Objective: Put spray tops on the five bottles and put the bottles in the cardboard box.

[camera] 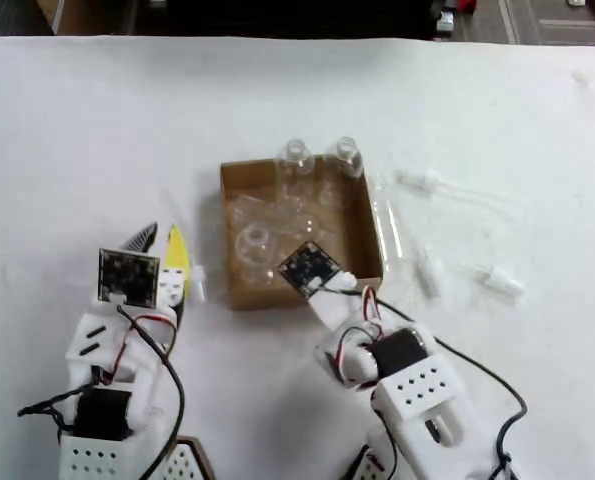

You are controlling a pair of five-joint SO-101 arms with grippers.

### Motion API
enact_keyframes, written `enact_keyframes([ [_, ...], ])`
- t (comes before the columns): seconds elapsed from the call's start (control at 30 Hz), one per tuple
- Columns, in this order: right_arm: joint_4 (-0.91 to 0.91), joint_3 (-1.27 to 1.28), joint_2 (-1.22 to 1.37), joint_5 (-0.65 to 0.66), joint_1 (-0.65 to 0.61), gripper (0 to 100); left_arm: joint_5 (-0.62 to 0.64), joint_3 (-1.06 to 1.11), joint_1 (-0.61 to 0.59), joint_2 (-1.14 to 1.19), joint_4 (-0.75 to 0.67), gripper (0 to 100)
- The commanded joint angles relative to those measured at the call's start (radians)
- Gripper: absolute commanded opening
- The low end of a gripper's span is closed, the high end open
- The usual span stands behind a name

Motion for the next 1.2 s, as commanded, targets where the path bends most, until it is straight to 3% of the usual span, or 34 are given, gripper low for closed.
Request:
enact_keyframes([
  [0.0,-0.065,0.031,0.027,-0.009,-0.007,19.4,0.012,-0.009,-0.002,-0.015,-0.031,8],
  [0.17,-0.124,0.078,0.025,-0.009,-0.007,18.3,0.012,-0.009,-0.002,-0.015,-0.031,8],
  [0.33,-0.133,0.074,0.025,-0.002,-0.007,0.6,0.012,-0.009,-0.002,-0.015,-0.031,8],
  [0.53,-0.12,0.049,0.018,0.009,0.033,1.8,0.012,-0.009,-0.002,-0.015,-0.031,8],
  [0.87,0.203,-0.161,-0.357,0.196,0.314,1.6,0.012,-0.009,-0.002,-0.015,-0.031,8],
  [0.97,0.197,-0.146,-0.444,0.247,0.449,1.6,0.012,-0.009,-0.002,-0.015,-0.031,8],
  [1.17,-0.021,-0.04,-0.41,0.158,0.723,3.9,0.012,-0.008,-0.001,-0.015,-0.031,8],
])
